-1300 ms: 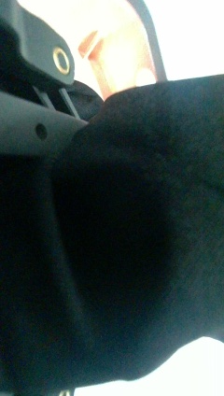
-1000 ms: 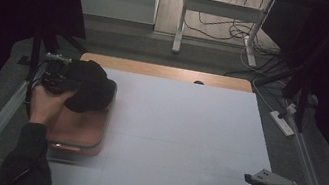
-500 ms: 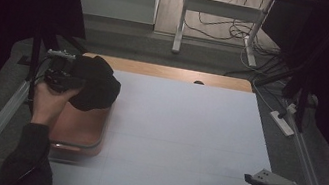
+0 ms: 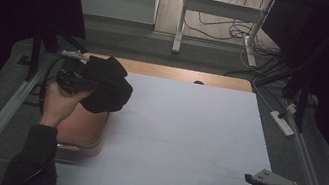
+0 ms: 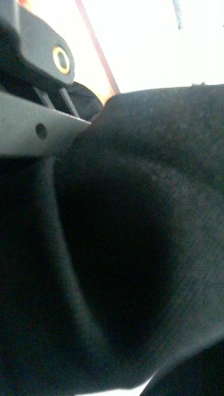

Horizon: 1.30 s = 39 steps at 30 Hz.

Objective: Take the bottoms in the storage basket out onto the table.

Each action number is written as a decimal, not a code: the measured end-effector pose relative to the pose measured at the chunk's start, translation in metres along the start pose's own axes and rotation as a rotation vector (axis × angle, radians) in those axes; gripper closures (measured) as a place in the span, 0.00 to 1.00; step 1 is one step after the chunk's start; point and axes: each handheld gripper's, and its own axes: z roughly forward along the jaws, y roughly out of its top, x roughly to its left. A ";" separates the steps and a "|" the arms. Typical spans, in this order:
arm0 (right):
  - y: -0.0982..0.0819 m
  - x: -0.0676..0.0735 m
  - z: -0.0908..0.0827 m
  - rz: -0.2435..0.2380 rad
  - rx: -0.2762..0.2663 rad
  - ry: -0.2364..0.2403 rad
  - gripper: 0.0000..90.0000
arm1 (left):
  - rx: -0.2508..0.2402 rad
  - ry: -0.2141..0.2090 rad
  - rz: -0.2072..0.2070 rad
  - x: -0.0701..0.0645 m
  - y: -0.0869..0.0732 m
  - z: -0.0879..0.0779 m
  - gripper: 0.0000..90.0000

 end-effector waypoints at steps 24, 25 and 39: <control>0.000 0.001 0.000 -0.011 0.006 0.004 0.00 | 0.002 -0.109 0.097 -0.045 0.018 0.028 0.72; 0.000 0.001 0.001 -0.012 0.006 0.004 0.00 | 0.005 -0.112 0.104 -0.047 0.018 0.029 0.72; 0.000 0.001 0.000 -0.012 0.005 0.004 0.00 | 0.049 -0.164 0.170 -0.075 0.021 0.056 0.72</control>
